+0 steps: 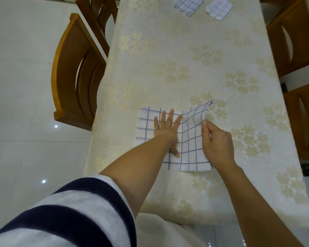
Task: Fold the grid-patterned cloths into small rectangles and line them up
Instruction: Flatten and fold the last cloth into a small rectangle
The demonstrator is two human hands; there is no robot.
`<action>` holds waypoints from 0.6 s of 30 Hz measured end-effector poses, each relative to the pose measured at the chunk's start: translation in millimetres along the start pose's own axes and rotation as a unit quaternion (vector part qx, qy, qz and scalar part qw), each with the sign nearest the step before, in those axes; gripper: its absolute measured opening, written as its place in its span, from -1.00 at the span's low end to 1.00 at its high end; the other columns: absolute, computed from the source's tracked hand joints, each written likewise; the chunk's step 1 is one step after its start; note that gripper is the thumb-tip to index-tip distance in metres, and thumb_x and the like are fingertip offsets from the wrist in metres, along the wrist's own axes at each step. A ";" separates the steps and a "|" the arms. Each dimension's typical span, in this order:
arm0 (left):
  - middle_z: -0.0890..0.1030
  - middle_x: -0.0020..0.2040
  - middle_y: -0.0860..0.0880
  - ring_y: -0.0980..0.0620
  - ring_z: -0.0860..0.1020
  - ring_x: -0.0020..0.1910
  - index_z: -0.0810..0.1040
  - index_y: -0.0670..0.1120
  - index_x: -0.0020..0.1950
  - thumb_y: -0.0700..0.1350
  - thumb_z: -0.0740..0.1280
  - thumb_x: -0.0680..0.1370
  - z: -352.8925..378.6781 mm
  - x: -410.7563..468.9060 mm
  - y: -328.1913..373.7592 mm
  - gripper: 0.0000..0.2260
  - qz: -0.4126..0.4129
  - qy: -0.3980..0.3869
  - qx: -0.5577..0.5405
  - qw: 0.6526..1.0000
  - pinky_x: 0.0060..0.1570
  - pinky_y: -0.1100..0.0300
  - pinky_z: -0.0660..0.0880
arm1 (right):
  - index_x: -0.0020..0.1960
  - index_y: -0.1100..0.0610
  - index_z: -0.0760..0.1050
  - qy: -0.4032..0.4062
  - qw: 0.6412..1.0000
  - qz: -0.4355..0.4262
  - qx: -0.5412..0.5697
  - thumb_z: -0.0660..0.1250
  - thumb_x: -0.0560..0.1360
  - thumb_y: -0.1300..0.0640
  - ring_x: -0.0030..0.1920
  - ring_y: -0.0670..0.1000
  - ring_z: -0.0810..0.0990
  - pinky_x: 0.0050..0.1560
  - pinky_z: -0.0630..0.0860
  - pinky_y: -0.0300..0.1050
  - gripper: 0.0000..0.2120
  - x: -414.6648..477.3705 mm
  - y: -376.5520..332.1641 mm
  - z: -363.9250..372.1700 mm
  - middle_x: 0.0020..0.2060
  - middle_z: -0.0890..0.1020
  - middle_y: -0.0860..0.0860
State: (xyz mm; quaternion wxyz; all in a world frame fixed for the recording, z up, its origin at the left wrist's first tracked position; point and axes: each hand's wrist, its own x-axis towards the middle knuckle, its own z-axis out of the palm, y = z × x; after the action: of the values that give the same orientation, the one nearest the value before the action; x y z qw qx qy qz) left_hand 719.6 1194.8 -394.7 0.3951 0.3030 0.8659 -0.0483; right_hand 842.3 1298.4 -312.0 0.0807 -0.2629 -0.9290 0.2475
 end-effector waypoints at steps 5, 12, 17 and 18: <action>-0.47 0.56 -0.10 -0.24 -0.42 0.54 -0.40 -0.01 0.60 0.22 0.63 0.25 -2.2 -7.9 -15.6 0.36 0.084 0.062 -0.118 0.988 0.49 -0.26 -0.30 | 0.40 0.05 0.49 -0.019 0.999 -0.029 -0.041 0.08 0.69 0.00 -0.29 0.14 0.59 -0.29 0.50 -0.04 -0.62 0.8 -24.8 11.3 -0.35 0.63 0.09; -0.11 0.66 -0.03 -0.10 -0.13 0.63 0.00 -0.10 0.66 0.06 0.20 0.69 2.5 -28.2 -120.6 -0.37 0.114 0.262 -0.163 0.944 0.59 -0.03 -0.05 | 0.53 0.02 0.31 -0.094 0.990 -0.040 -0.099 0.06 0.68 -0.04 -0.14 0.21 0.62 -0.21 0.48 -0.02 -0.56 2.9 -74.1 50.1 -0.14 0.67 0.17; -0.19 0.65 0.01 0.00 -0.22 0.62 -0.18 -0.05 0.66 0.17 -0.19 0.70 38.2 -25.9 -167.6 -0.43 0.109 0.292 0.011 0.950 0.59 0.04 -0.18 | 0.62 0.00 0.01 -0.238 0.969 -0.068 0.004 -0.06 0.47 -0.50 0.30 0.08 0.49 0.26 0.49 0.11 -0.12 -0.1 -98.2 97.8 0.29 0.53 0.08; -0.19 0.65 0.02 0.02 -0.24 0.62 -0.17 -0.05 0.66 0.16 -0.21 0.70 42.4 -23.9 -168.9 -0.44 0.106 0.303 0.017 0.947 0.59 0.03 -0.17 | 0.62 -0.01 0.02 -0.222 0.971 -0.086 -0.004 -0.02 0.51 -0.45 0.40 0.07 0.38 0.37 0.40 0.12 -0.18 -2.2 -92.1 102.2 0.41 0.42 0.07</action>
State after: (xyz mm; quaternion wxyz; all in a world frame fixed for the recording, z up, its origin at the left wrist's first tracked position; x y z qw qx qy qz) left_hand 664.3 1032.4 -432.9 0.1114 0.4001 0.9068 0.0730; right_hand 774.2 1186.5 -354.1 -0.1072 -0.1209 -0.9439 0.2880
